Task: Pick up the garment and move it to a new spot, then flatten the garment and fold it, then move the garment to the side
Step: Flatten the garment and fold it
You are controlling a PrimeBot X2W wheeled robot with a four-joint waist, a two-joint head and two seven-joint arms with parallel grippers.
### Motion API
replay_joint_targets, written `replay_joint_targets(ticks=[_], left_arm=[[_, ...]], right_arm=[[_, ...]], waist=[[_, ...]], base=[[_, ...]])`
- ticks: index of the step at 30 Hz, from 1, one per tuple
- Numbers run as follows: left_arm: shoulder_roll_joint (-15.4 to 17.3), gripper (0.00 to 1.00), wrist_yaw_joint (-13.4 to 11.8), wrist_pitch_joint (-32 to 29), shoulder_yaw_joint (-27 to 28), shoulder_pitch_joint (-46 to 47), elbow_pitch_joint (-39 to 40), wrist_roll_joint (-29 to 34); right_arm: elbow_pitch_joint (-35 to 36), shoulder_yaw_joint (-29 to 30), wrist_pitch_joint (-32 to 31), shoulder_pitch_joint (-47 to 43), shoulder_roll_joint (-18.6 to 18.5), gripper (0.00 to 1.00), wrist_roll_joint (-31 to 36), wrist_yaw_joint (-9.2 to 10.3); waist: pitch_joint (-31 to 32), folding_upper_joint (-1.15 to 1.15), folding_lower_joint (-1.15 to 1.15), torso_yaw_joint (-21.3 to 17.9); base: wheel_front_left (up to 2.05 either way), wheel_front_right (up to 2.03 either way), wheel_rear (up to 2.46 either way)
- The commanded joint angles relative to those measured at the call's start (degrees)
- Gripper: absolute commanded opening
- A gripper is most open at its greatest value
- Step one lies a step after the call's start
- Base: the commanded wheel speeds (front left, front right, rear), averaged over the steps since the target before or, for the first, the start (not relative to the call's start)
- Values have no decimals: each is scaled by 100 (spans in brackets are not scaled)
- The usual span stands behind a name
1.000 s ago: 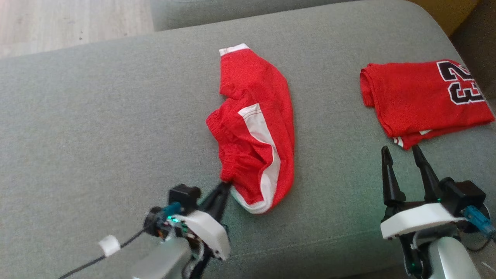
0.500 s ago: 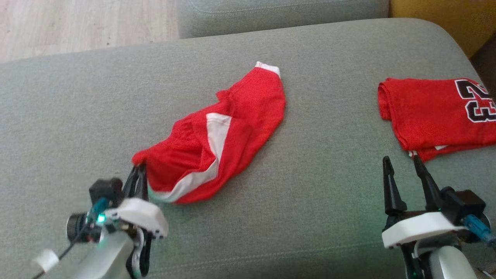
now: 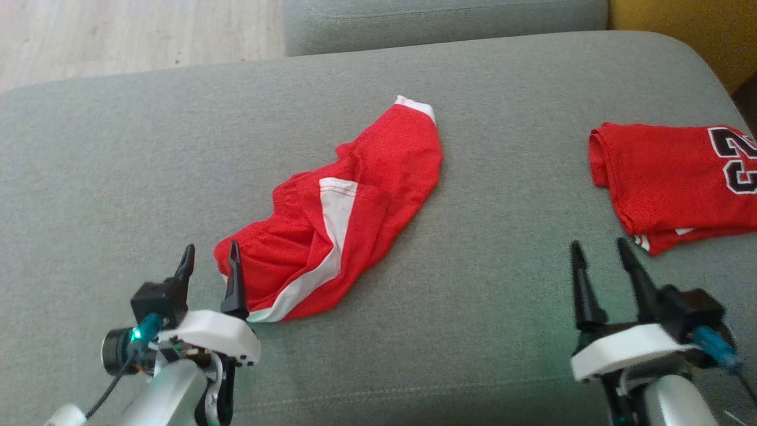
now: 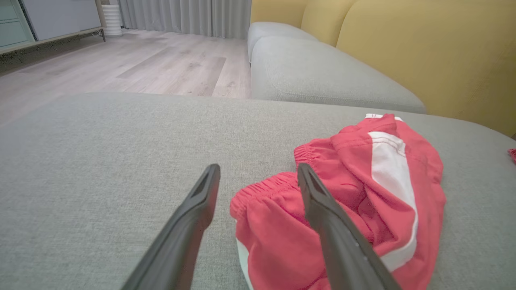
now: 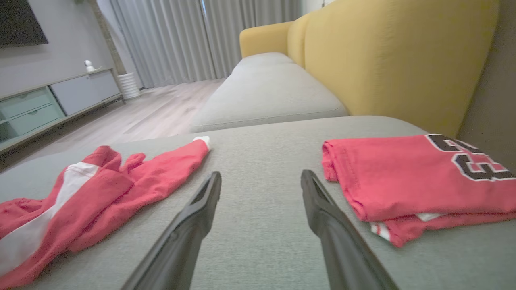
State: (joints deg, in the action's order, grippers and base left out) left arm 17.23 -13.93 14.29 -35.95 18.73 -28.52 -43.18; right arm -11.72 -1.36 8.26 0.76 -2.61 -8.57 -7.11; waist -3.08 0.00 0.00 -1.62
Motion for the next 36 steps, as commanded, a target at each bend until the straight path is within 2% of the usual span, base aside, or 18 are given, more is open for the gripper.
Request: replay_joint_targets(ticks=[1,9,14,21,29,36], left_arm=[[142,100,-10,70,279,29,225,100],[-123,100,41,71,495,-399,1129,585],[-363,100,91,71,468,-555,1487,774],[-607,100,168,71,512,-625,1669,929],[-729,100,259,71,646,-713,1656,1040],[-828,100,319,71,802,-765,1622,1149]], right_arm=[[174,-239,-17,283,-27,100,2,-37],[-192,-1415,-279,1304,-27,100,13,-37],[-1127,-1763,-404,2129,-27,100,49,-37],[-2688,-1747,-425,3066,-27,100,363,-37],[-3672,-1712,-361,3582,-27,100,376,-37],[-4092,-2156,-448,3726,-27,100,92,-37]], waist=[[-3,0,0,88],[-188,0,0,803],[-386,0,0,1368],[-612,0,0,1944],[-681,0,0,2103],[-687,0,0,1977]], base=[[0,0,0],[0,0,0],[0,0,0],[0,0,0],[0,0,0],[0,0,0]])
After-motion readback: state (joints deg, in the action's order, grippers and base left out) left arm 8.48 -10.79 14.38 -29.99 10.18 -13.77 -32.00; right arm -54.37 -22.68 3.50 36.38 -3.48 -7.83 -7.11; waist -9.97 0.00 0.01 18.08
